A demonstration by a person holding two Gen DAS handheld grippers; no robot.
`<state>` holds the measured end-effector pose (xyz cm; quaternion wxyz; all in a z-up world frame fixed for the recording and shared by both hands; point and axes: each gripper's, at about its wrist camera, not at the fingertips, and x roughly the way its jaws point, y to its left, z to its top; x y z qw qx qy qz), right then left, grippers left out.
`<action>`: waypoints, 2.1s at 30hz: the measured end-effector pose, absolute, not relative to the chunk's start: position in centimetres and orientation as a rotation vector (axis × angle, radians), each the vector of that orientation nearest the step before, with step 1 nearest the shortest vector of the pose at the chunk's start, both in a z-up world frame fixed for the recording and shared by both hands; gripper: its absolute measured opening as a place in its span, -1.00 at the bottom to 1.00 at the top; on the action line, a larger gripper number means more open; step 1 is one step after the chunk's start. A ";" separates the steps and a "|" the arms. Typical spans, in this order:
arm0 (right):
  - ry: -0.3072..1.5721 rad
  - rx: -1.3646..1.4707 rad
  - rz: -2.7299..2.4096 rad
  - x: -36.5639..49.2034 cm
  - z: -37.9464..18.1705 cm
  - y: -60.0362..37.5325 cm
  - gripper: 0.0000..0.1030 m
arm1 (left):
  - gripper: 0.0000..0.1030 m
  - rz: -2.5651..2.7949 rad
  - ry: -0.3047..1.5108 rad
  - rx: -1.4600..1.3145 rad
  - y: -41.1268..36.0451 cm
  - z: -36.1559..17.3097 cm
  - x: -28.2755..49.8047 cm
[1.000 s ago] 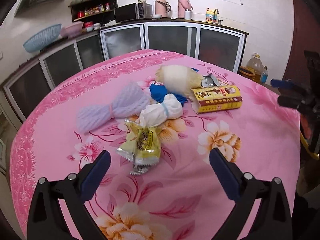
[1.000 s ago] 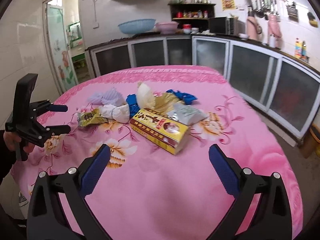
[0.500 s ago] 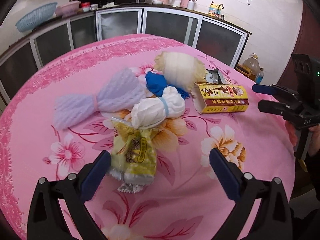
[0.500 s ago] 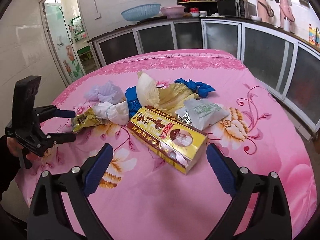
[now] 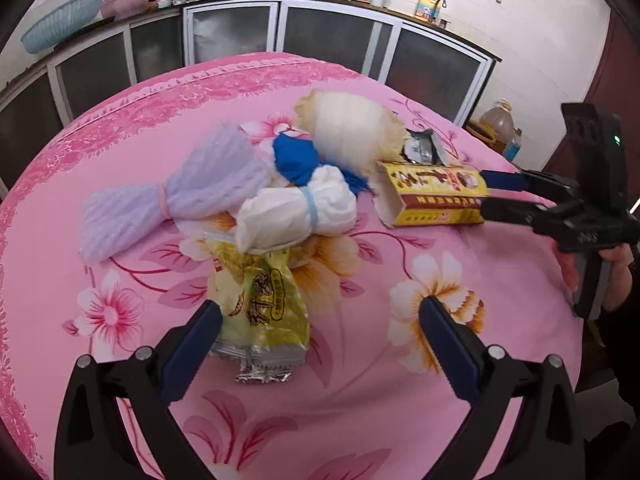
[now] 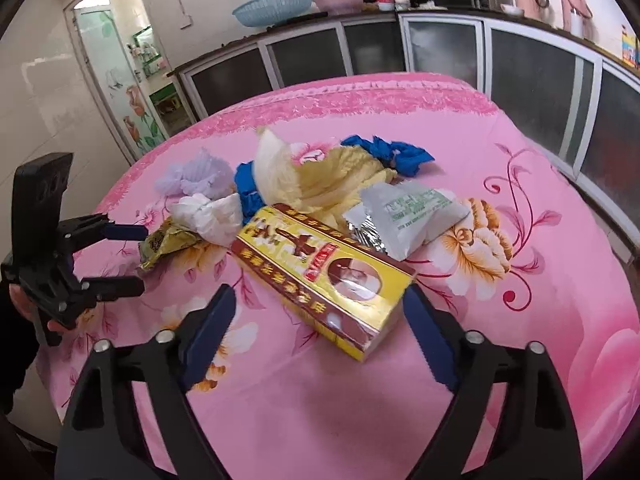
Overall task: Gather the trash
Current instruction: 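Grasp the gold box with the right tool while the left tool grasps the yellow snack wrapper, then carry both items to the bin and open both tools to drop them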
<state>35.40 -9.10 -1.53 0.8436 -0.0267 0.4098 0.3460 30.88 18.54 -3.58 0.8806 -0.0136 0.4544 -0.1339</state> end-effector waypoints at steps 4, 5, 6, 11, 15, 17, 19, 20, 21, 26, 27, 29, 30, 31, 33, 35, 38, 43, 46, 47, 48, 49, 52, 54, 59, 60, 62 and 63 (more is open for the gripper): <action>0.886 -0.060 0.709 36.0 -1.9 -9.0 0.08 | 0.51 -0.275 0.961 -0.002 17.7 -4.0 31.2; 0.895 -0.065 0.712 36.1 -2.0 -8.9 -0.08 | 0.34 -0.270 0.968 0.012 17.5 -4.1 31.3; 0.908 -0.061 0.712 36.2 -2.2 -8.9 -0.21 | -0.01 -0.275 0.977 0.015 17.5 -4.3 31.4; 0.906 -0.057 0.709 36.0 -1.9 -8.9 -0.53 | -0.73 -0.290 0.989 -0.030 17.8 -4.4 31.8; 0.905 -0.020 0.734 36.0 -1.2 -9.2 -0.73 | -0.99 -0.293 0.986 -0.019 17.6 -4.1 31.8; 0.890 -0.019 0.748 35.6 -0.7 -9.2 -0.77 | -0.99 -0.297 0.978 0.000 17.0 -3.8 31.6; 0.878 -0.018 0.762 35.2 -0.1 -9.1 -0.83 | -0.99 -0.303 0.966 0.011 16.8 -3.4 31.2; 0.868 -0.020 0.768 34.8 0.2 -9.1 -0.84 | -0.99 -0.308 0.960 0.005 16.8 -3.2 31.0; 0.862 -0.017 0.776 34.5 0.6 -9.1 -0.87 | -0.99 -0.318 0.955 -0.007 16.9 -2.8 30.7; 0.826 -0.022 0.791 33.4 2.0 -9.1 -0.96 | -0.99 -0.324 0.925 -0.029 17.6 -1.0 29.2; 0.817 -0.022 0.790 33.1 2.3 -9.1 -0.99 | -0.99 -0.322 0.921 -0.029 17.7 -0.8 28.9; 0.806 -0.014 0.791 32.7 2.9 -9.2 -1.00 | -0.99 -0.322 0.914 -0.025 17.9 -0.4 28.3; 0.799 -0.010 0.794 32.4 3.2 -9.4 -1.00 | -0.99 -0.321 0.908 -0.022 17.9 0.0 27.9; 0.792 -0.008 0.797 32.1 3.6 -9.5 -1.00 | -0.99 -0.326 0.904 -0.020 17.9 0.3 27.5; 0.779 -0.008 0.803 31.4 4.3 -9.7 -1.00 | -0.99 -0.328 0.890 -0.009 17.8 0.8 26.8; 0.764 -0.004 0.806 30.8 5.1 -10.1 -1.00 | -0.99 -0.329 0.875 -0.005 17.9 1.6 26.1; 0.744 0.010 0.804 29.9 6.2 -11.0 -1.00 | -0.99 -0.332 0.842 -0.015 18.1 3.0 24.7; 0.707 0.020 0.792 27.9 8.2 -12.9 -1.00 | -0.99 -0.329 0.799 -0.017 18.4 4.9 22.9; 0.693 0.023 0.767 26.3 9.0 -14.5 -1.00 | -0.99 -0.333 0.784 -0.009 18.2 5.7 21.9; 0.692 0.024 0.759 25.9 9.2 -14.9 -1.00 | -0.99 -0.342 0.779 -0.007 17.9 6.0 21.4; 0.690 0.025 0.748 25.4 9.3 -15.4 -1.00 | -0.99 -0.345 0.775 -0.003 17.6 6.1 21.1; 0.688 0.025 0.736 24.9 9.4 -16.0 -1.00 | -0.99 -0.353 0.772 0.003 17.2 6.3 20.8; 0.679 0.031 0.680 22.8 9.6 -18.7 -1.00 | -0.99 -0.382 0.763 0.011 15.8 6.6 20.1; 0.670 0.037 0.645 21.6 9.8 -20.2 -1.00 | -0.99 -0.409 0.756 0.012 14.6 6.8 19.7; 0.632 0.053 0.533 17.7 10.7 -25.8 -1.00 | -0.99 -0.504 0.731 0.033 10.1 7.3 19.2; 0.625 0.052 0.501 16.8 10.9 -27.2 -1.00 | -0.99 -0.531 0.727 0.042 8.7 7.4 19.2; 0.613 0.047 0.441 15.2 11.2 -29.4 -1.00 | -0.99 -0.585 0.715 0.068 5.8 7.6 19.2; 0.611 0.052 0.415 14.5 11.2 -30.7 -1.00 | -0.99 -0.609 0.712 0.073 4.7 7.6 19.3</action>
